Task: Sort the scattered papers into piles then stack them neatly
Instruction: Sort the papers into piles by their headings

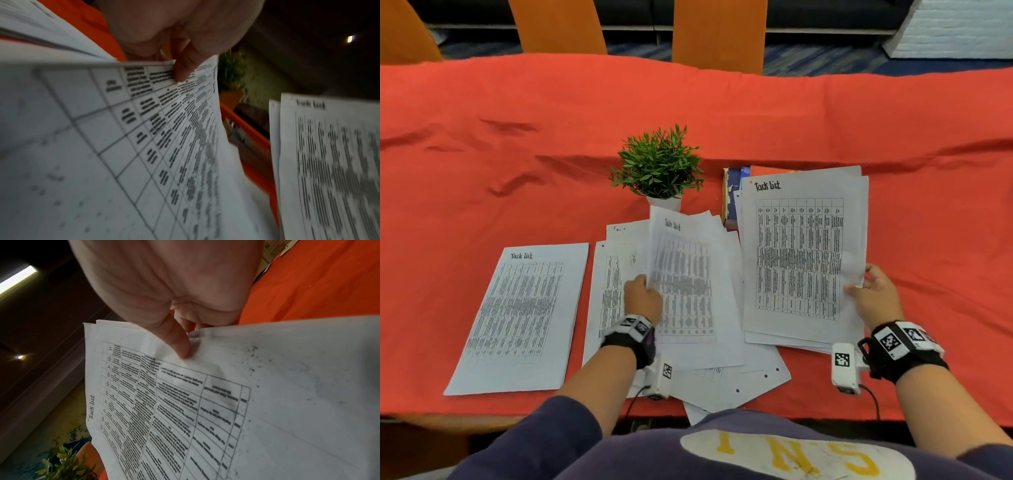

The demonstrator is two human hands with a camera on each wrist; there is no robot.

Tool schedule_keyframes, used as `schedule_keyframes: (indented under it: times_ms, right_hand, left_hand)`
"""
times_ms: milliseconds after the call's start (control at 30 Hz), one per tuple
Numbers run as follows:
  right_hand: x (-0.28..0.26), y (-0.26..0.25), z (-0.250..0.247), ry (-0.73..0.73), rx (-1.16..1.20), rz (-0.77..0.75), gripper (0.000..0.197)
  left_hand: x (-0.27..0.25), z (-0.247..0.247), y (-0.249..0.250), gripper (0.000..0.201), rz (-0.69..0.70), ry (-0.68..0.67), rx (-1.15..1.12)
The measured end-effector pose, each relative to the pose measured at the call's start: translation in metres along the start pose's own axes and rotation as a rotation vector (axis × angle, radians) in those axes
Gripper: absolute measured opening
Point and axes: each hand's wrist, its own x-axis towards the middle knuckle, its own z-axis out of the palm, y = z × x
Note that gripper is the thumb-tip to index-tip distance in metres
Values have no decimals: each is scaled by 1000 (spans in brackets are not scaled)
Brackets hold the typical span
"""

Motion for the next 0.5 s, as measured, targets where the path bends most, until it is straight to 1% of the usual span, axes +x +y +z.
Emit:
schedule_keyframes:
  times_ms: [67, 167, 233, 300, 367, 500]
  right_hand:
    - [3, -5, -1, -1, 25, -3, 37]
    - [12, -12, -4, 15, 50, -21, 41]
    - [18, -18, -5, 30, 56, -27, 43]
    - [20, -27, -2, 48, 81, -36, 42]
    - [20, -35, 5, 43, 110, -29, 41]
    - [10, -43, 33, -62, 177, -13, 44]
  left_hand:
    - [6, -27, 4, 25, 23, 37, -8]
    - [14, -72, 11, 27, 50, 122, -81]
    - [14, -96, 17, 23, 66, 151, -195]
    - [11, -108, 24, 26, 78, 131, -356]
    - [6, -108, 31, 28, 83, 86, -452]
    - [-2, -78, 47, 19, 25, -40, -549]
